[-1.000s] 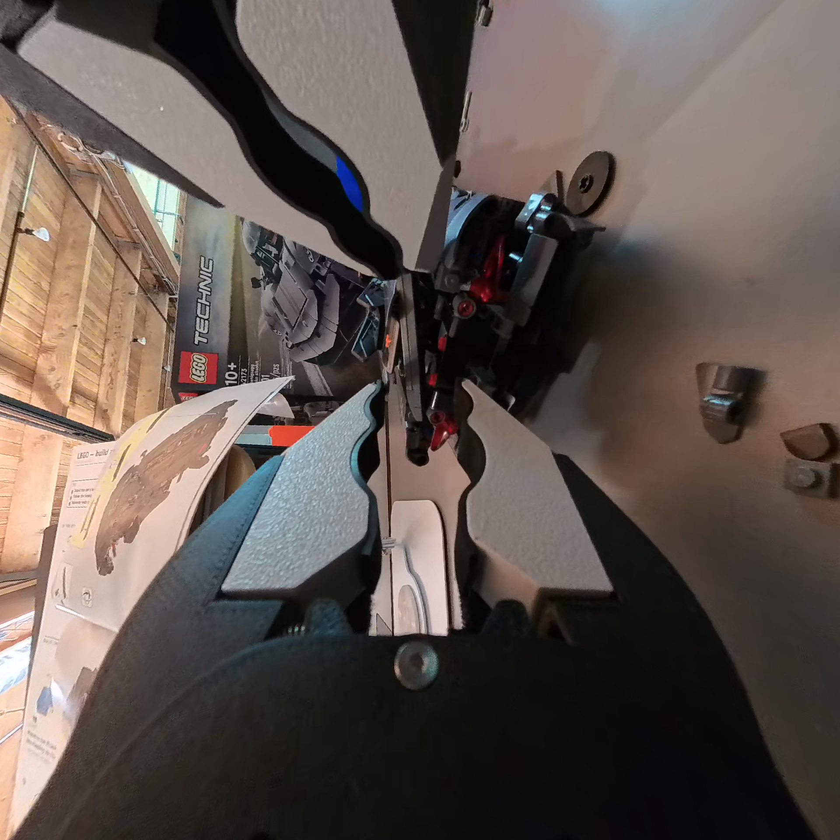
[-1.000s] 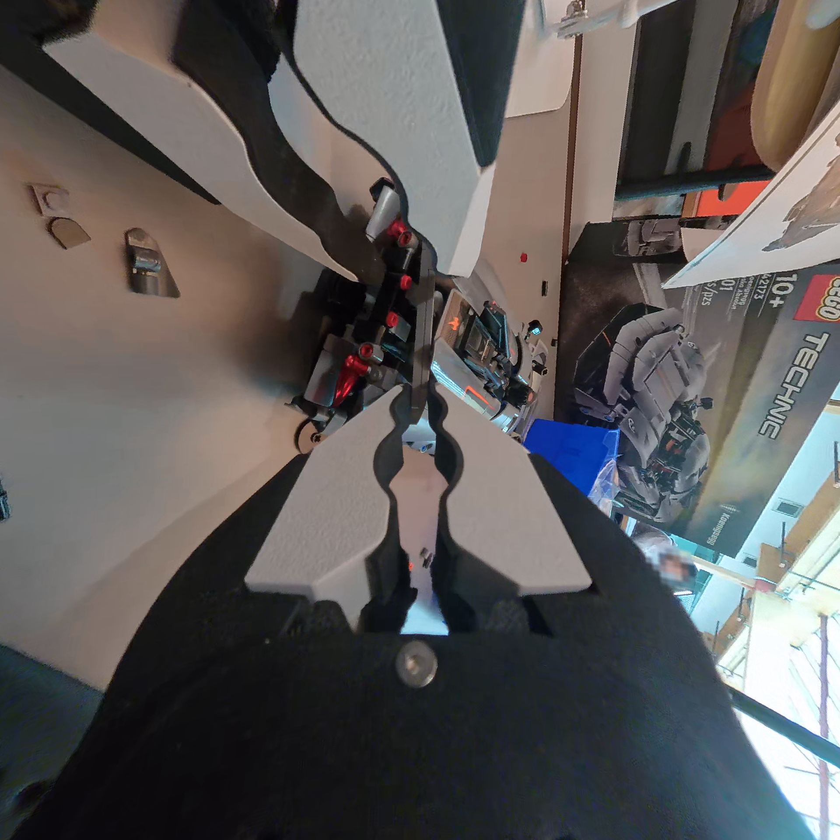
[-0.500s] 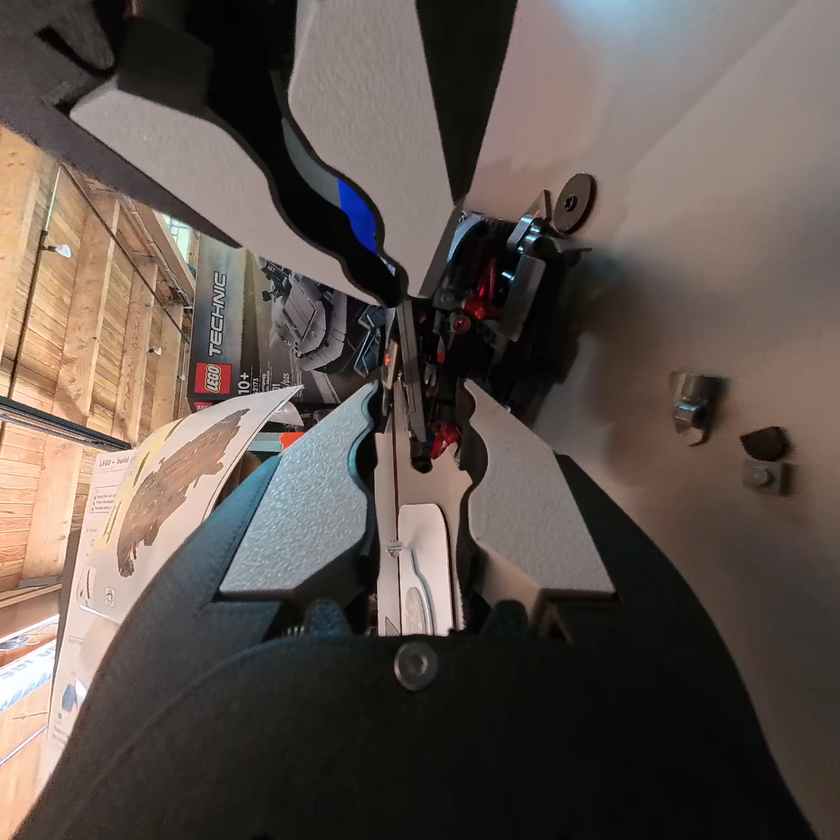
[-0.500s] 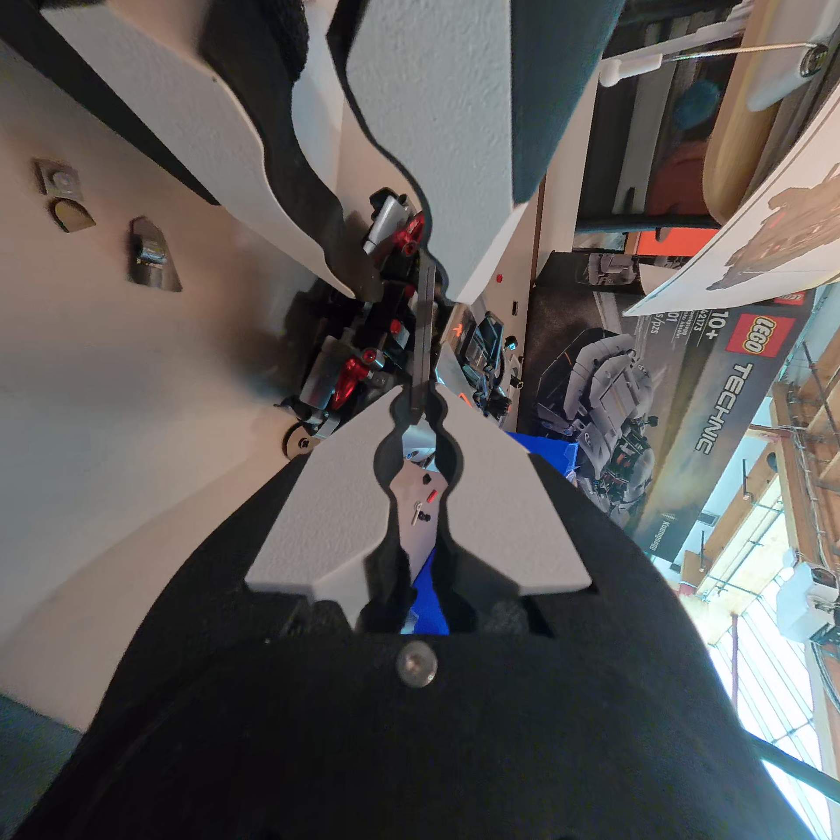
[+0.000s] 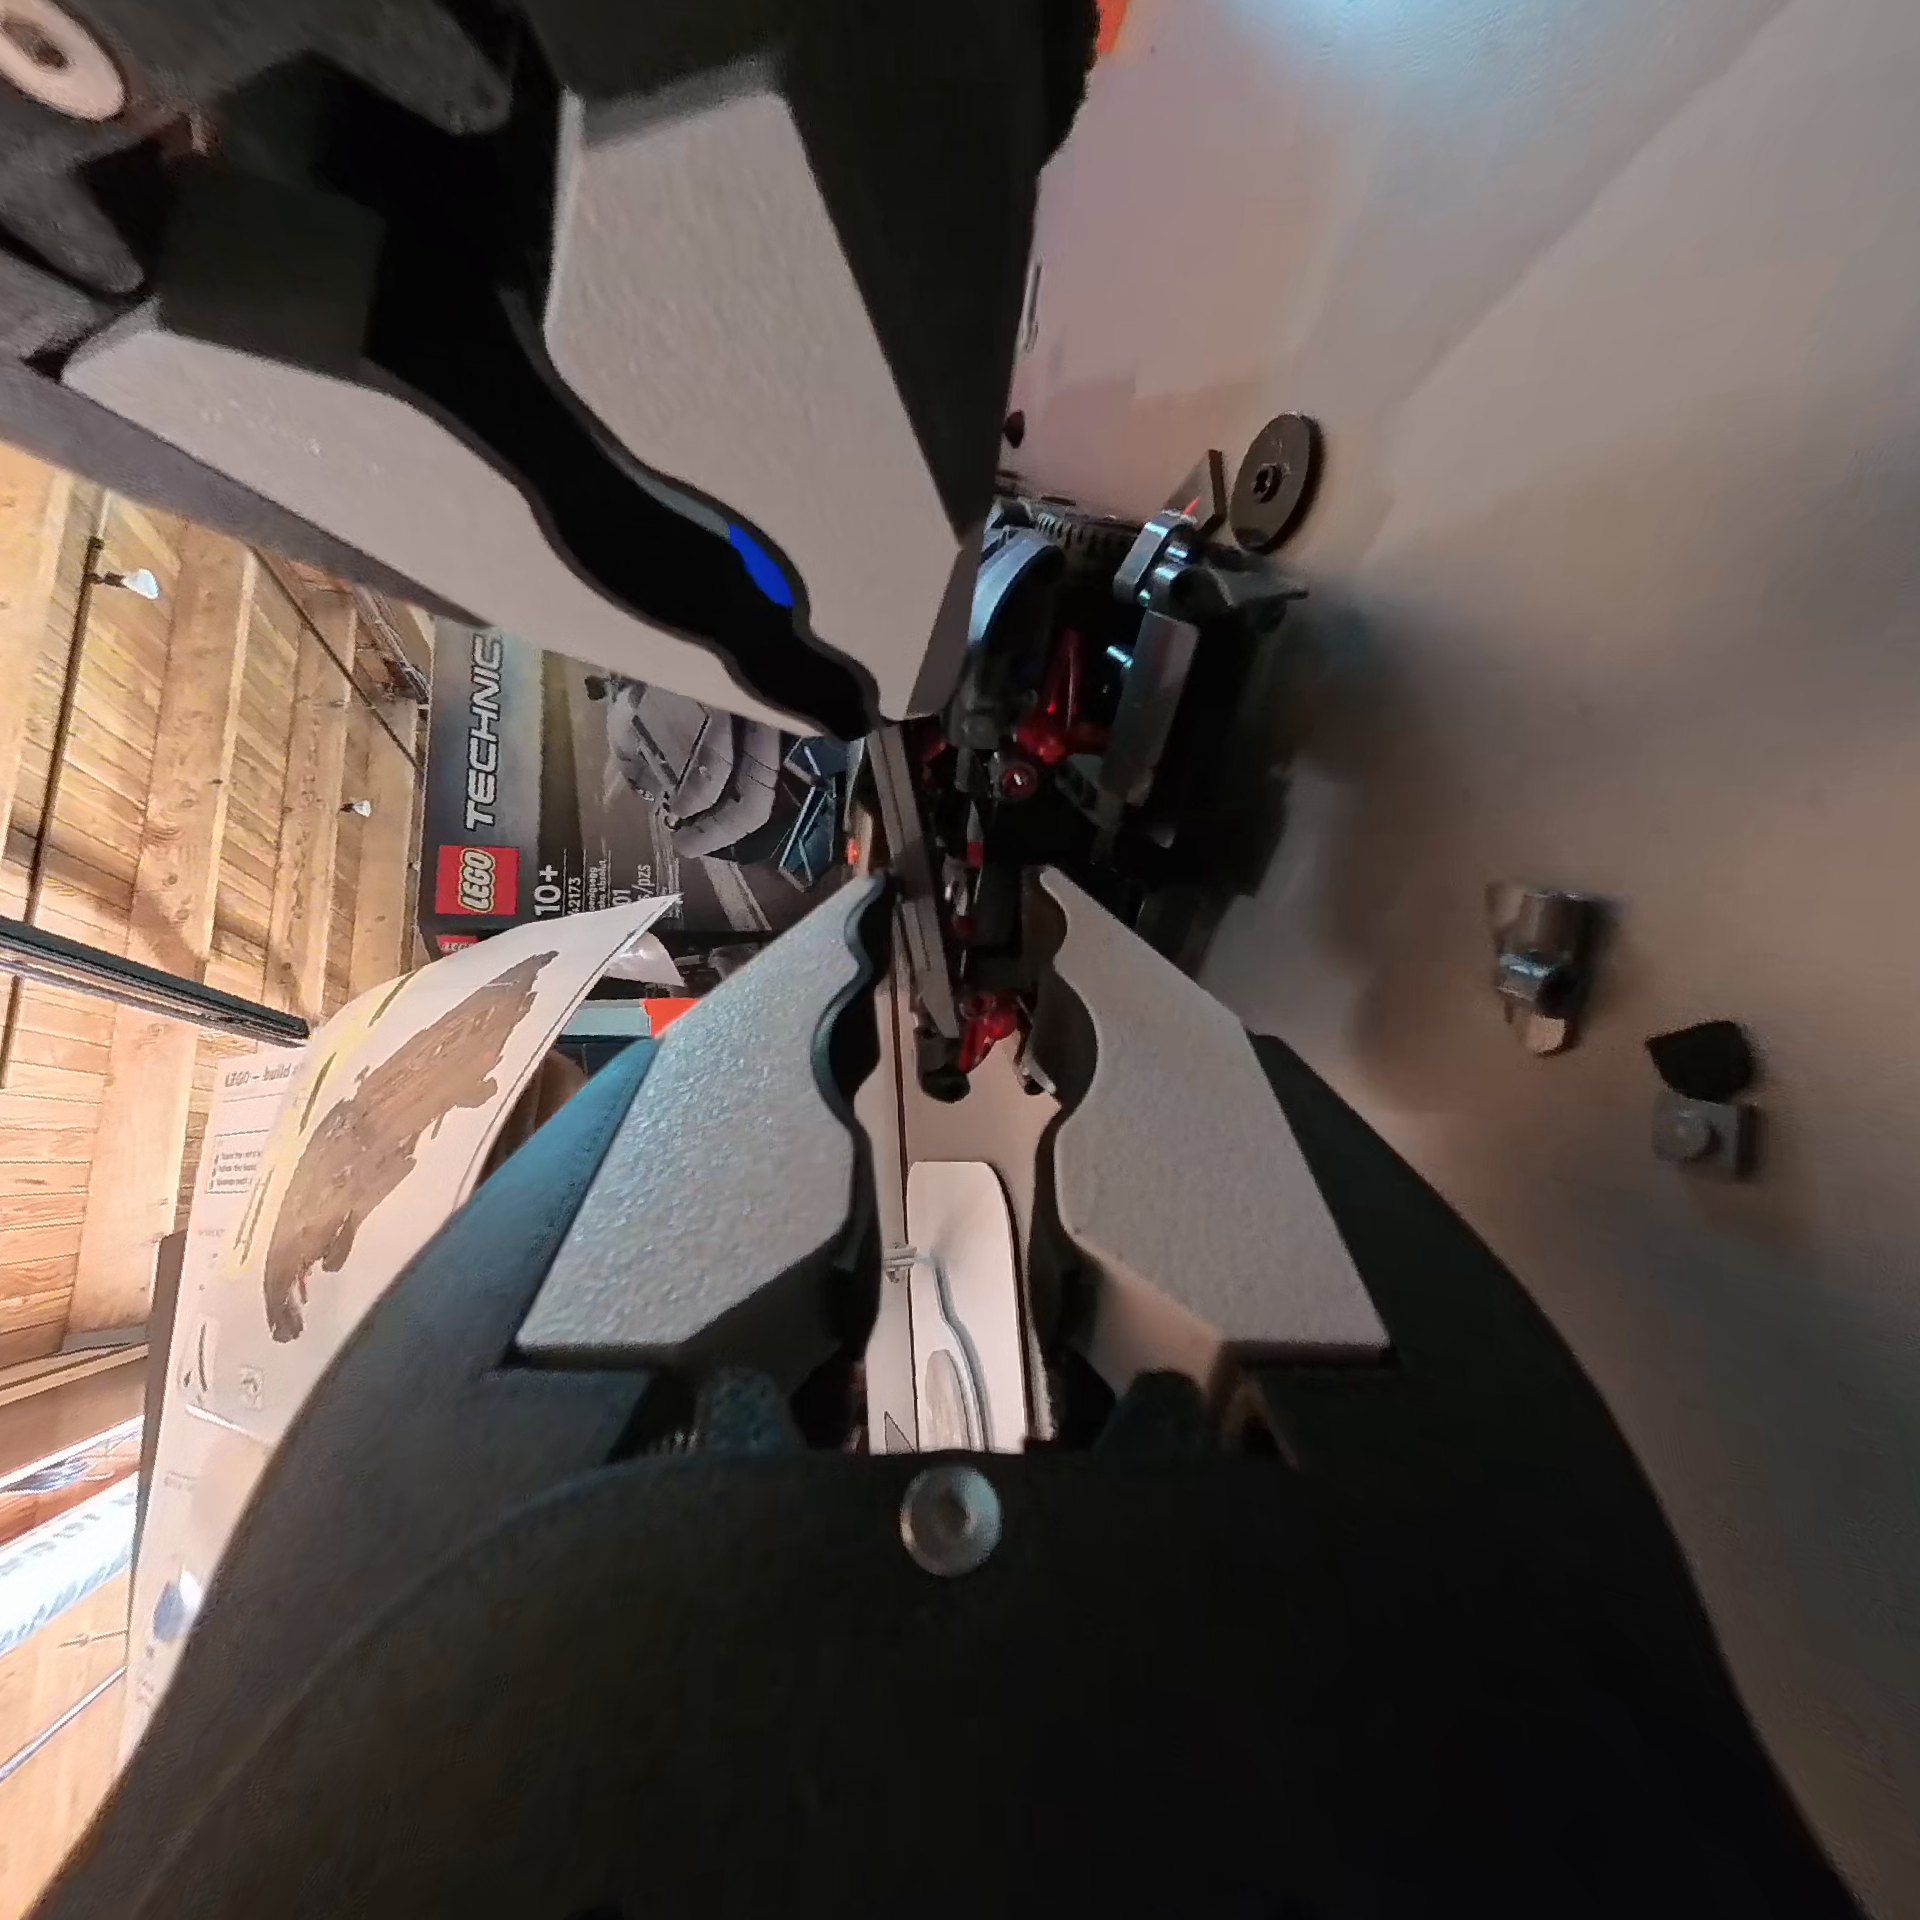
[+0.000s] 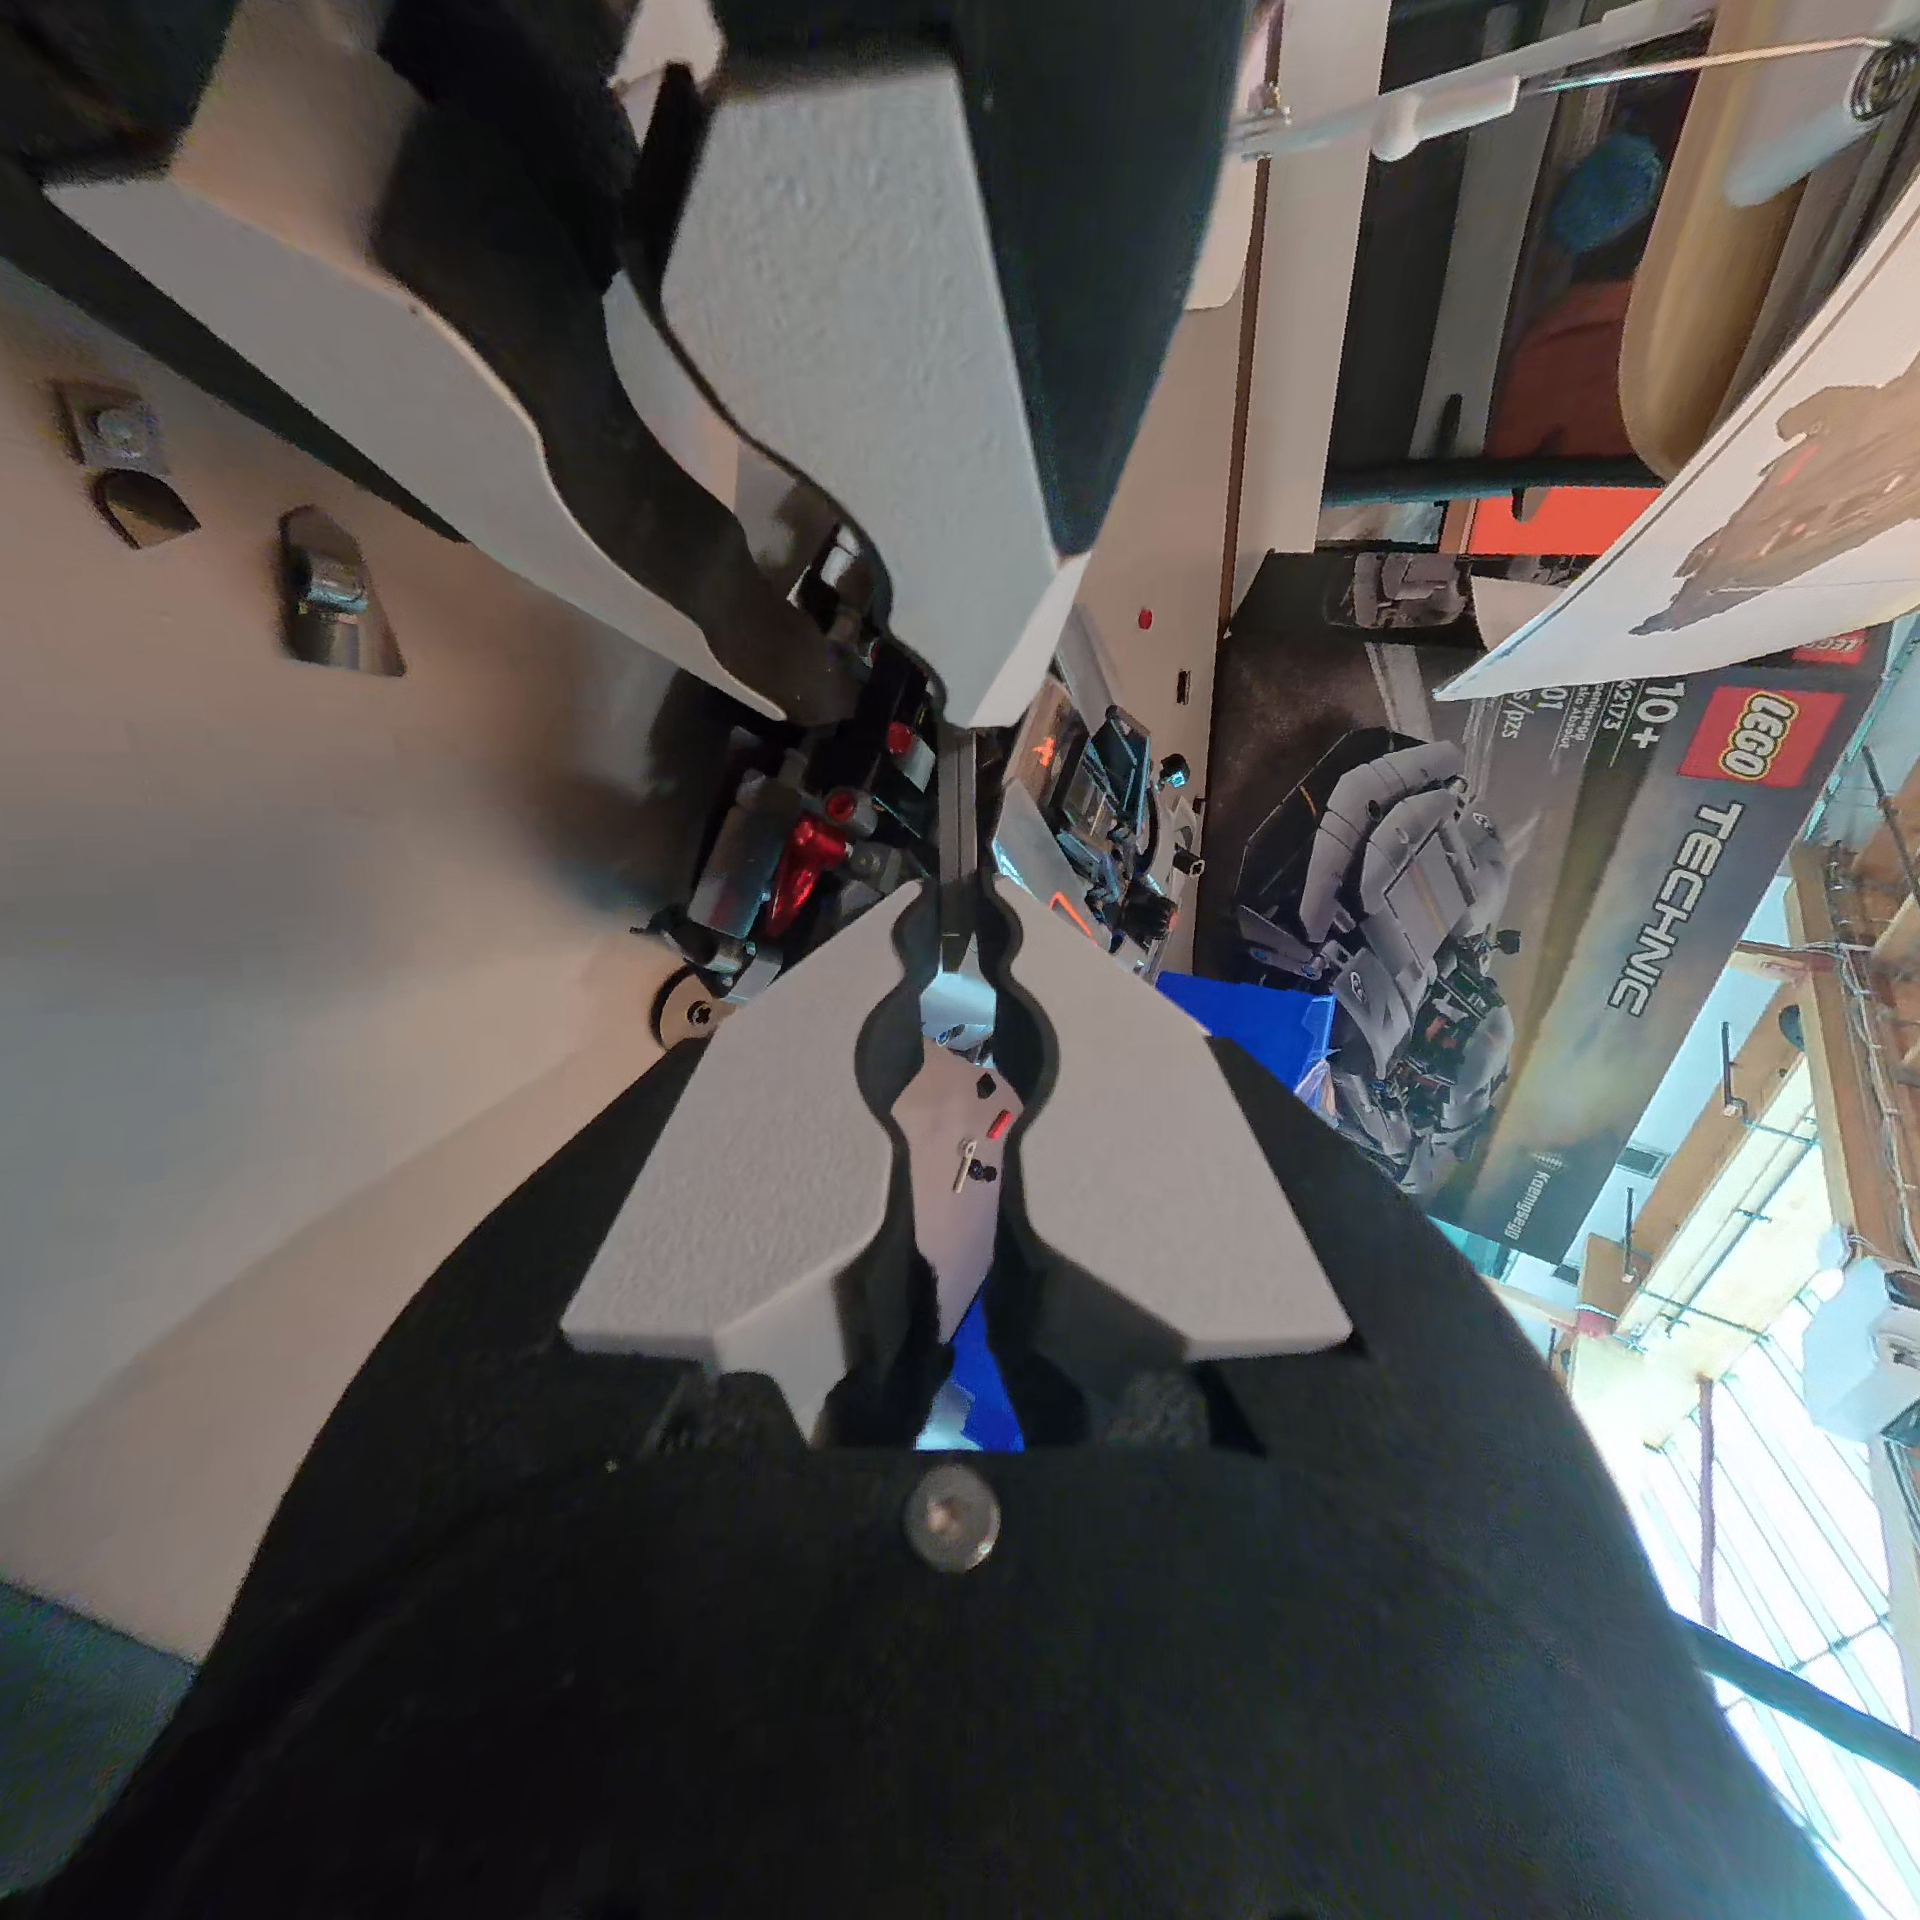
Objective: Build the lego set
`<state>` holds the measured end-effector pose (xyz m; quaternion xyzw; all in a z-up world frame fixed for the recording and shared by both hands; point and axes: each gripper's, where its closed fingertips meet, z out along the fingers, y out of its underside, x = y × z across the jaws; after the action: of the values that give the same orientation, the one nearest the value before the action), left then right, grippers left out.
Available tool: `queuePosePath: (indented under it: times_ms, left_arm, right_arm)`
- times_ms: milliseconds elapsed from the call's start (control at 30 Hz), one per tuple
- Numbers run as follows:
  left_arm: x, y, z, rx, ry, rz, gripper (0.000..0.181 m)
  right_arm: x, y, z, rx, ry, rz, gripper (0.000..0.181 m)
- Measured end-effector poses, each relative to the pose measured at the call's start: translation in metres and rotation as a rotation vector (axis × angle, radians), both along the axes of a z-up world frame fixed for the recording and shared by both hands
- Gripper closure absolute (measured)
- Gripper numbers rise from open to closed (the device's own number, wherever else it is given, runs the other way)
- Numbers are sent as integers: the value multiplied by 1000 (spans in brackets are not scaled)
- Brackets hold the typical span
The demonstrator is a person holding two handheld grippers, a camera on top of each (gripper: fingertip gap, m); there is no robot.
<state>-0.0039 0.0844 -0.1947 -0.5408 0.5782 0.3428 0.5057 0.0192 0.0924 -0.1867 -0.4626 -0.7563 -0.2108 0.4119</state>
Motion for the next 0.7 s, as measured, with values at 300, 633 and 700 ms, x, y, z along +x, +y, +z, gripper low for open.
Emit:
queuePosePath:
  times_ms: [300, 633, 700]
  left_arm:
    - [-2, 4, -3, 0, 2, 34, 160]
    - [-1, 5, -2, 9, 2, 43, 159]
    - [-2, 5, 2, 18, -11, 43, 154]
  right_arm:
    - [-6, -3, -1, 20, -28, 17, 177]
    - [-6, -4, -1, -3, -53, -9, 177]
    - [-5, -4, 0, -22, -20, -15, 177]
